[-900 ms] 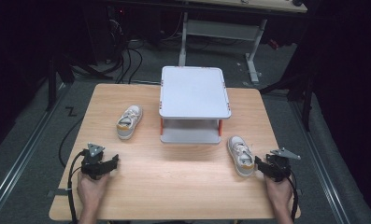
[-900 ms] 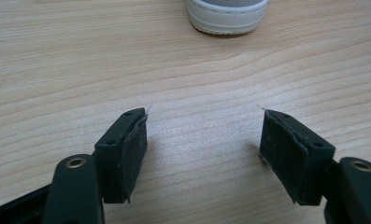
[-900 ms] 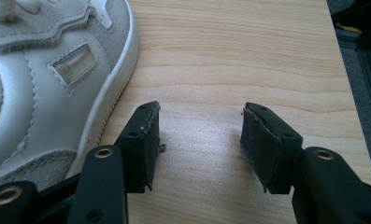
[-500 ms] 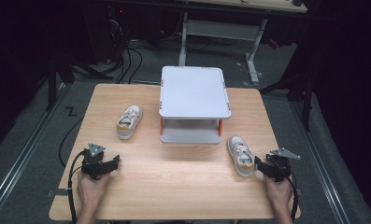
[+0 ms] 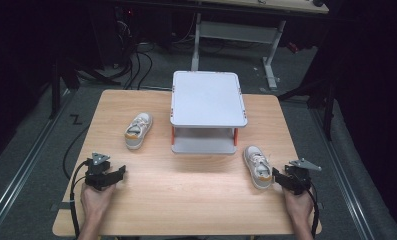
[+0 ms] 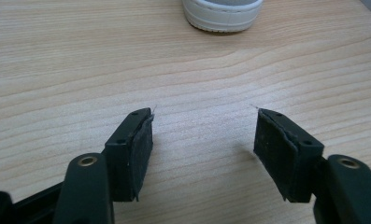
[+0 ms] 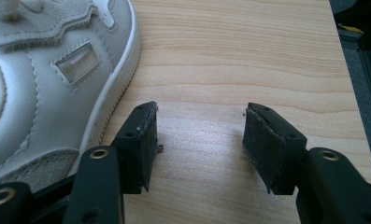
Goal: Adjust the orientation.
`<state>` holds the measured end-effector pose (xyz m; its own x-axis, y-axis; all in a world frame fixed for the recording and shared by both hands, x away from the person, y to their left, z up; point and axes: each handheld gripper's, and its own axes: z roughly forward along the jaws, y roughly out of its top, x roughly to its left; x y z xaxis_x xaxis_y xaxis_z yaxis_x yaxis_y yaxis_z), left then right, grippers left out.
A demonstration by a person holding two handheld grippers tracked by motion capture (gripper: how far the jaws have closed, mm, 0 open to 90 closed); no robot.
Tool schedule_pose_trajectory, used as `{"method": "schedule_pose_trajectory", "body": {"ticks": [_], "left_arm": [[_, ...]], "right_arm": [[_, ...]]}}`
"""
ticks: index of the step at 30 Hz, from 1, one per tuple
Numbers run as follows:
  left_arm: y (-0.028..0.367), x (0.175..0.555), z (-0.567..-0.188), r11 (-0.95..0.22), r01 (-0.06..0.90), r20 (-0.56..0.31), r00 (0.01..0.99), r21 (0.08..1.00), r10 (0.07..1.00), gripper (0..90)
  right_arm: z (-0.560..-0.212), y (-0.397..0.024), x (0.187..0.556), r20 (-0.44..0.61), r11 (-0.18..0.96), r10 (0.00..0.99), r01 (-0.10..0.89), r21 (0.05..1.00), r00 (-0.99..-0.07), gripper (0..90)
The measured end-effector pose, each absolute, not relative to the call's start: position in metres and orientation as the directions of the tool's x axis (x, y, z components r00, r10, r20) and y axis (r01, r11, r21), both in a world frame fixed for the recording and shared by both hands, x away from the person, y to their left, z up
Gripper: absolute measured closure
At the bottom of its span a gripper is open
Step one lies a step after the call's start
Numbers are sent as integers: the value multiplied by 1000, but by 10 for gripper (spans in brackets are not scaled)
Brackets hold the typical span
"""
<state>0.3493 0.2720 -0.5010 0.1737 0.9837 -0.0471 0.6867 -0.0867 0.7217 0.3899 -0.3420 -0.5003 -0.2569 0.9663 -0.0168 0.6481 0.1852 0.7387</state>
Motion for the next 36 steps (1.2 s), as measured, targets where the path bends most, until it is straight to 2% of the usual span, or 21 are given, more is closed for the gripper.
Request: {"method": "schedule_pose_trajectory", "body": {"ticks": [29,36], "left_arm": [[269,364,-447,-95,635,-60,217,767,974,356],[266,376,-435,-87,632,-70,219,770,973,318]], "right_arm": [[-500,-342,390,-19,191,965,648,737,-263,415],[-500,-341,390,-19,192,964,648,737,-264,414]]}}
